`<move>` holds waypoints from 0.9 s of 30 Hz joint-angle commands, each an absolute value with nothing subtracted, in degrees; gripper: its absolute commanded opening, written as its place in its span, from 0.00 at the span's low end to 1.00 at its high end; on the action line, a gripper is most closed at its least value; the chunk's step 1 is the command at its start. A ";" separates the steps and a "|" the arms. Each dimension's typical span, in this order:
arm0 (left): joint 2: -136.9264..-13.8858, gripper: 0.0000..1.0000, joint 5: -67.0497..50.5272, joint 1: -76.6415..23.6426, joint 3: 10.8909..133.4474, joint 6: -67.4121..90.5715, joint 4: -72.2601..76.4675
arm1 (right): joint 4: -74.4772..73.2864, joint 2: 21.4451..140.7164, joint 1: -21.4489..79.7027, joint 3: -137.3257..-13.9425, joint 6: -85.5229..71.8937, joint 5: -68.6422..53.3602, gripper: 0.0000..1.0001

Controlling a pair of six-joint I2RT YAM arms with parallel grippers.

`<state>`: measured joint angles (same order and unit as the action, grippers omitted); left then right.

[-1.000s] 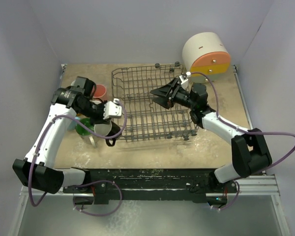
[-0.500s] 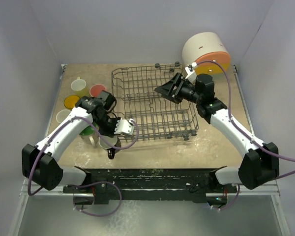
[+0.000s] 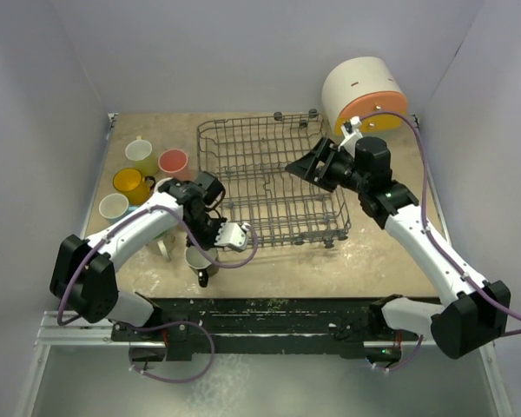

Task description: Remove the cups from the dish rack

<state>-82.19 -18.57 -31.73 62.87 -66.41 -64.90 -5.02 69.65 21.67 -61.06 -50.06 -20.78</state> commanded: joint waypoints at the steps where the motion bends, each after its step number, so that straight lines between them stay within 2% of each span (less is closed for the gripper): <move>1: -82.75 0.00 -17.62 -33.88 61.79 -63.88 -62.30 | -7.58 66.67 21.27 -62.75 -47.62 -18.13 0.75; 10: -84.77 0.00 -12.80 -36.72 59.87 -60.05 -60.66 | -9.64 65.31 20.92 -63.62 -46.92 -17.04 0.75; 11: -84.69 0.05 -12.49 -36.83 59.92 -59.71 -60.51 | -9.81 65.24 20.90 -63.70 -46.81 -16.85 0.76; 14: -84.13 0.37 -11.95 -37.14 60.13 -58.46 -60.76 | -10.37 65.08 20.87 -63.81 -46.21 -16.37 0.77; 15: -83.47 0.45 -11.95 -37.17 60.16 -58.31 -60.92 | -10.74 65.04 20.91 -63.81 -45.92 -16.14 0.78; 20: -79.42 0.80 -12.54 -37.18 60.64 -59.17 -61.85 | -12.61 64.29 20.83 -63.81 -44.98 -14.58 0.86; 27: -74.18 0.88 -12.56 -37.13 65.01 -58.73 -65.77 | -17.35 63.15 20.83 -65.19 -41.88 -10.80 0.95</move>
